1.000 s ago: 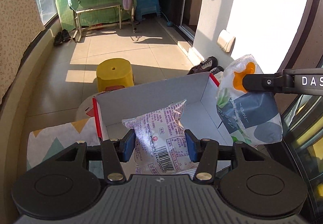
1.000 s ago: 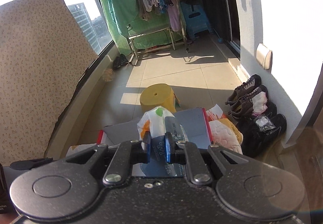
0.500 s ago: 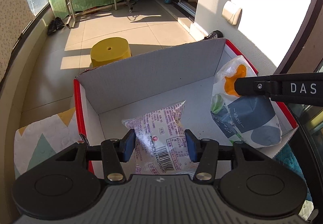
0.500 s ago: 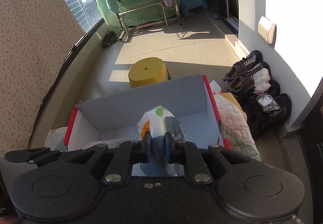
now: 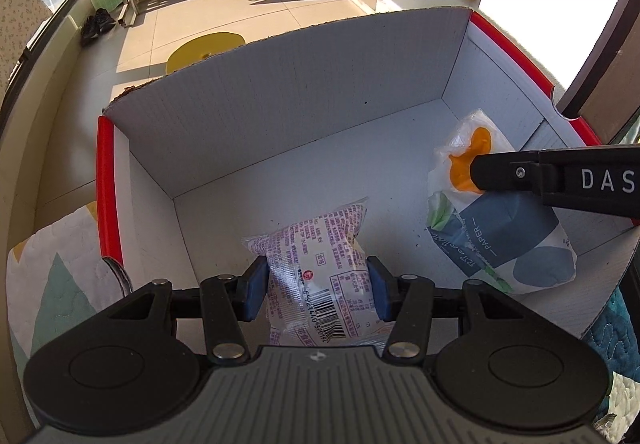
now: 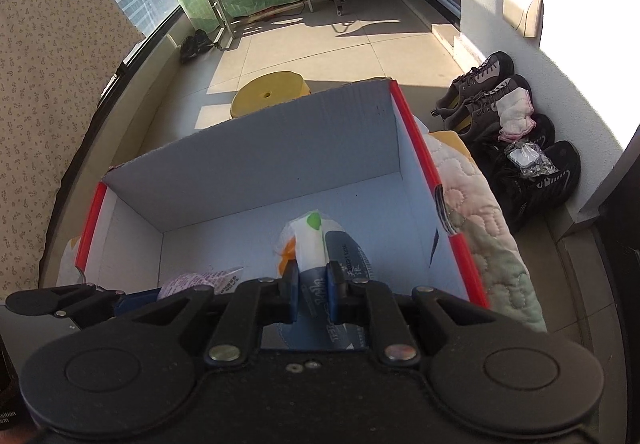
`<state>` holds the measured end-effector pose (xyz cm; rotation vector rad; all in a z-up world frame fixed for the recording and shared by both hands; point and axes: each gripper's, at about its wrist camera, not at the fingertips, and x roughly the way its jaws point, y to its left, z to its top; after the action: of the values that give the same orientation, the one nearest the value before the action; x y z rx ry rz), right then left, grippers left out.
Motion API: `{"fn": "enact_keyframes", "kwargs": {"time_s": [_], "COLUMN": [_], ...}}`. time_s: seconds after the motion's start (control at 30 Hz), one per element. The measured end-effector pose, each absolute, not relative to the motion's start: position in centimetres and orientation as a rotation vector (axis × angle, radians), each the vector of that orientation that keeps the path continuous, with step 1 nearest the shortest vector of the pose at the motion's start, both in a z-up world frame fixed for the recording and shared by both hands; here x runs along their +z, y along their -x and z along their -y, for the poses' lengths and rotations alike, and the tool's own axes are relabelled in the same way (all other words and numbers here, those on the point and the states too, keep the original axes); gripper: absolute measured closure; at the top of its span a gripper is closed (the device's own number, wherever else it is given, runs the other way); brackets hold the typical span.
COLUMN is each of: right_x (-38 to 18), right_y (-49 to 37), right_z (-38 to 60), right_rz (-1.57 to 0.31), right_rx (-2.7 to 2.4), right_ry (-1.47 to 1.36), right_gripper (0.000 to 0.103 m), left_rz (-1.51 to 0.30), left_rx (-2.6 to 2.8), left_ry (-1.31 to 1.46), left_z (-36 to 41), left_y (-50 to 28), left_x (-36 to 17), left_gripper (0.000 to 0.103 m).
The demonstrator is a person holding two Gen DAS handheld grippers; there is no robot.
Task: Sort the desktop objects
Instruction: 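Lower the wipes into the box with the right tool while the left tool releases the snack bag inside, then withdraw both open tools from the box back to the items on the bed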
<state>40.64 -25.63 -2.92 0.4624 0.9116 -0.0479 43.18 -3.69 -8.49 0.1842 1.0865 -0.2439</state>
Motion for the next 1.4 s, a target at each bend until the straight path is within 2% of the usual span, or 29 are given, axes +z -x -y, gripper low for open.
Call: {"fn": "enact_keyframes", "kwargs": {"time_s": [0.17,0.57,0.63,1.4], "right_x": [-3.5,-2.6,-2.1,5.1], "right_y": [-40.6,-40.3,-40.1,-32.0], "right_z": [25.6,25.8,25.8,25.8], "right_rz": [-0.922,-0.914,-0.904,-0.817], "right_rx": [-0.044,-0.046,-0.048,0.002], "right_ry": [-0.483,-0.491,-0.489,-0.448], "right_gripper": [0.089,0.075,0.07,0.069], "left_rz": [-1.114,-1.095,-1.086,-0.957], "left_rx": [-0.251,-0.237,-0.237,-0.251], "left_ry": [-0.168,-0.146,-0.139,-0.117], "left_z": [3.5,3.3,3.3,3.1], "left_y": [-43.3,-43.0,-42.8,-34.8], "left_x": [-8.9,-7.5,-6.8,2.9], "left_gripper": [0.052,0.049,0.049,0.049]}}
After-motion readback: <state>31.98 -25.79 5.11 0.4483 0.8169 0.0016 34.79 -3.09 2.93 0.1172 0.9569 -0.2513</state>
